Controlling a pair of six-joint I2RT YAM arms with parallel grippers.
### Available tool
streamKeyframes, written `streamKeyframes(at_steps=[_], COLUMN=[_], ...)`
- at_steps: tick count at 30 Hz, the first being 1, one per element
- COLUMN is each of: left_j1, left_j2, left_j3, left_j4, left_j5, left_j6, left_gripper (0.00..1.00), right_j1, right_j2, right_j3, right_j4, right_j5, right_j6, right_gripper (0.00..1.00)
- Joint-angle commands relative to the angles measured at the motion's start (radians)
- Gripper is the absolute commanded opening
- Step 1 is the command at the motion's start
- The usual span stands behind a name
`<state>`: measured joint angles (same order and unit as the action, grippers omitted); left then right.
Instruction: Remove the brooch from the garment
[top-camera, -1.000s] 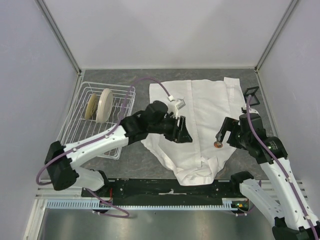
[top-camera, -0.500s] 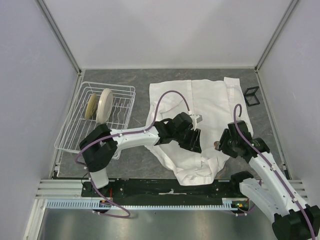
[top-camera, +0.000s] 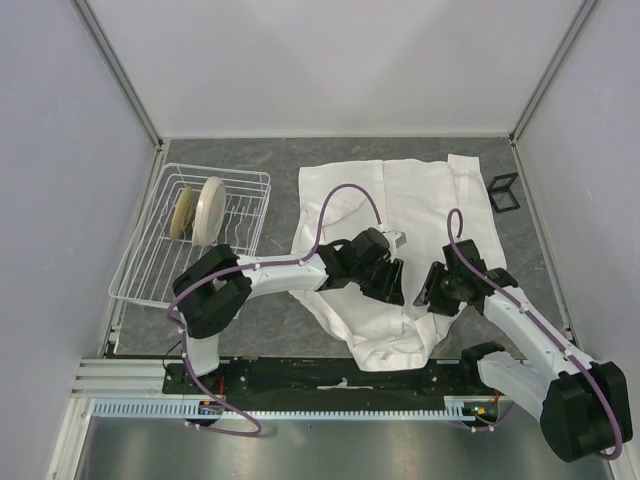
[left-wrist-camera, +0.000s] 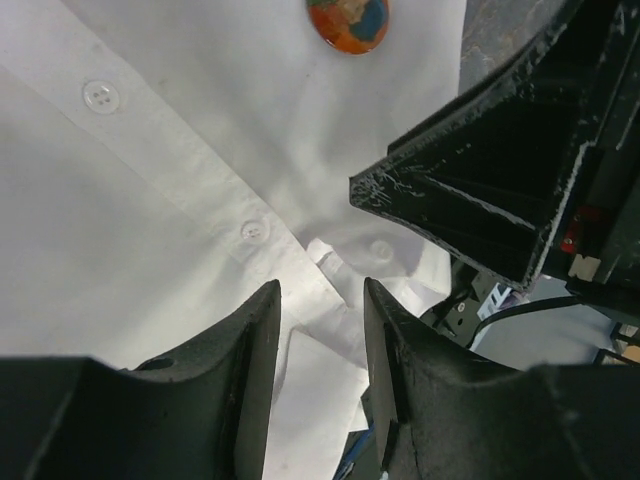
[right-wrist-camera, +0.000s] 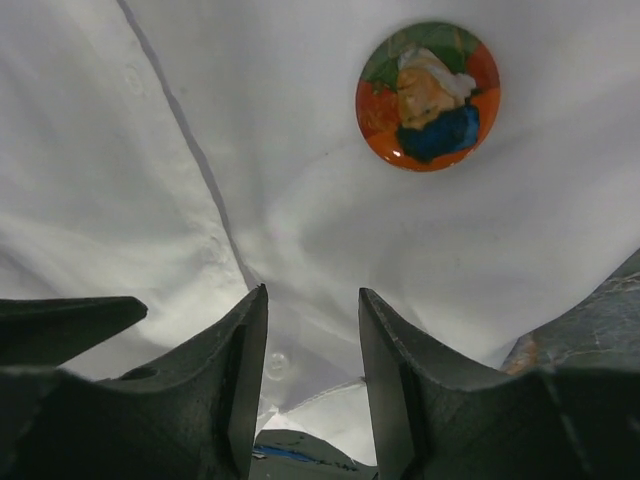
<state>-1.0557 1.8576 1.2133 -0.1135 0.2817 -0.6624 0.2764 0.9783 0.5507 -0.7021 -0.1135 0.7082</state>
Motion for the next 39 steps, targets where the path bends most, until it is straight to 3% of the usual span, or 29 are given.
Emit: streamKeyframes(at_steps=[1, 9, 24, 33, 39], left_j1=[0.002, 0.049, 0.2, 0.243, 0.226], left_j2=[0.02, 0.142, 0.296, 0.316, 0.273], left_j3=[0.052, 0.166, 0.183, 0.201, 0.226], left_j4=[0.046, 0.034, 0.029, -0.003, -0.035], left_j5=[-0.044, 0.049, 0.099, 0.09, 0.12], left_j6=[0.007, -0.006, -0.008, 0.029, 0.058], left_gripper=[0.45, 0.45, 0.44, 0.44, 0.46], right_j1=[-0.003, -0.005, -0.003, -0.003, -0.032], right_j2=[-0.05, -0.165, -0.095, 0.101, 0.197], right_j3=[-0.052, -0.132, -0.025, 0.104, 0.072], right_j4=[0.006, -0.059, 0.013, 0.087, 0.122], right_j5=[-0.034, 0.008, 0.19, 0.261, 0.249], right_j6=[0.06, 0.206, 0.175, 0.021, 0.046], right_gripper=[0.49, 0.46, 0.42, 0.43, 0.39])
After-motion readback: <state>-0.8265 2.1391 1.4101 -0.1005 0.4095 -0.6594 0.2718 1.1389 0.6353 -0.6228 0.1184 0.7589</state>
